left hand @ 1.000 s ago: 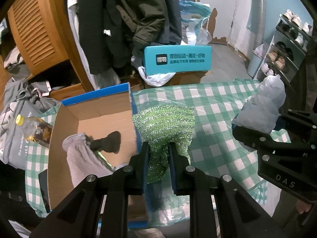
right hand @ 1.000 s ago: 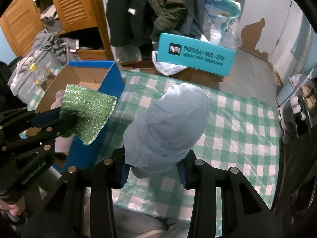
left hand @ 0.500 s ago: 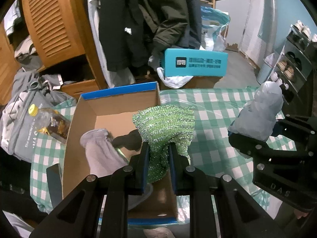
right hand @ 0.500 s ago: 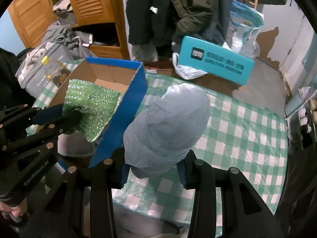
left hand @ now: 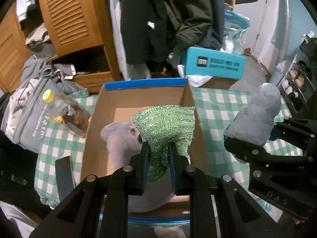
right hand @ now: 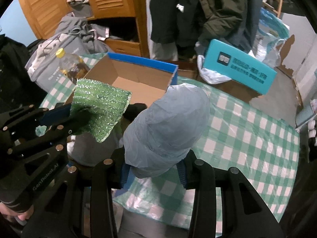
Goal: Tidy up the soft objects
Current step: 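Lower the pad and cloth into the box and open both tools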
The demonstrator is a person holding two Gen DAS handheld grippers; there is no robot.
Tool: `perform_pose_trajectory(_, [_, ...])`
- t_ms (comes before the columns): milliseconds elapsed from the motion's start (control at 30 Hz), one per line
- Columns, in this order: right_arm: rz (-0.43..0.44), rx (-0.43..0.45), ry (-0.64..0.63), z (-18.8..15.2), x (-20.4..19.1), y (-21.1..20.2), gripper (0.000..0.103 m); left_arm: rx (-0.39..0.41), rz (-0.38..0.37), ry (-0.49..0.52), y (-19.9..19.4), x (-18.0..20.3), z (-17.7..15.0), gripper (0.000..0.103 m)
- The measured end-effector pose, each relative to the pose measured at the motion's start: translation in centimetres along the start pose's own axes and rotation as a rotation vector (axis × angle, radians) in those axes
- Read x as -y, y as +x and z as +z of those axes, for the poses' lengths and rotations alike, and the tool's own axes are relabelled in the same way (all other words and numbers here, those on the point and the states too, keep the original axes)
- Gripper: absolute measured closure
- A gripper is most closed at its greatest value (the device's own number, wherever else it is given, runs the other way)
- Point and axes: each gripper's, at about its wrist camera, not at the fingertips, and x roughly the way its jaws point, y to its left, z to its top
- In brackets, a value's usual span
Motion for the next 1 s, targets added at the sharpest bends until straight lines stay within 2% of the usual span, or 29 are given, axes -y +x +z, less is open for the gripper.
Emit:
perform_pose_trajectory(333, [0.048,-0.042,-0.023,1.4,-2.4,2.8,0.064,-0.046,0.035,-0.054,2.2,-3.5,-0.6,0.084])
perform_pose_trajectory(667, [0.058,-0.084,-0.041,2.0,-3.4,5.4,0.062,-0.101,0.042,-0.075,4.3,-4.7,-1.3,0.083])
perform_pose_trajectory(767, [0.052,-0.082,-0.037,2.2,-3.4,5.5,0.061,-0.115,0.049,-0.081,4.6,-4.8,-1.5,0.075])
perform_pose_trajectory(867, [0.039,-0.076,-0.046,2.2,-3.4,5.5,0.050,-0.110,0.054,-0.078,4.4,-4.8,-1.5,0.068])
perform_pose_trajectory(900, [0.035,-0.072,-0.048,2.1,-3.3,5.4,0.044,-0.106,0.055,-0.077,4.3,-4.8,-1.4,0.066])
perform_pose_trajectory(1000, [0.029,-0.062,-0.048,2.2,-3.1,5.2,0.039,-0.103,0.064,-0.078,4.0,-4.9,-1.3,0.056])
